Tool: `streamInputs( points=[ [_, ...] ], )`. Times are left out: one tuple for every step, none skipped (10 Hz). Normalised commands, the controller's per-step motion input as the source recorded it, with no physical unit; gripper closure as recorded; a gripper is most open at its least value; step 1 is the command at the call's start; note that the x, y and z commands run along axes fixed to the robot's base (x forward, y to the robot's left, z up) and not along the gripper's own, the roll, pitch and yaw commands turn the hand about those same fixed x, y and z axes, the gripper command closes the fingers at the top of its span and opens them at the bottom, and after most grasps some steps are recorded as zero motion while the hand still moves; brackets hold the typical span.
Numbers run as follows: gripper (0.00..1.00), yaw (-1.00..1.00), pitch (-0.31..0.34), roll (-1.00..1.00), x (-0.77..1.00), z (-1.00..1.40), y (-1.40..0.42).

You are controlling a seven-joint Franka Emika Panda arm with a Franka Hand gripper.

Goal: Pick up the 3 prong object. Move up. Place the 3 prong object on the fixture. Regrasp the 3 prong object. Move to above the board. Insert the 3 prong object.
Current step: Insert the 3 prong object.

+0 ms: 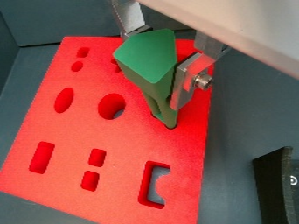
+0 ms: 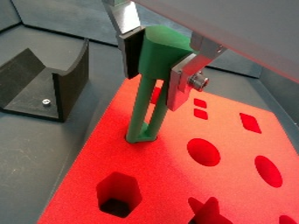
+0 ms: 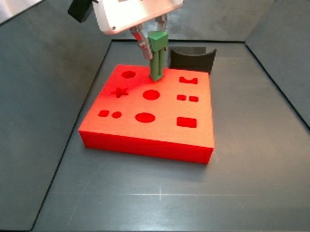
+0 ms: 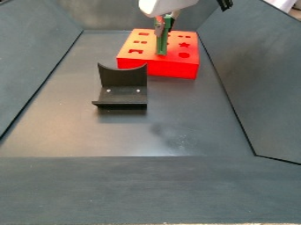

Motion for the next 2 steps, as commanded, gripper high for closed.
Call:
streamInputs(
  points=[
    [1.0, 0.0, -0.01, 0.0, 0.0, 0.0, 0.0],
    [1.0, 0.0, 0.0, 0.0, 0.0, 0.0, 0.0]
  ],
)
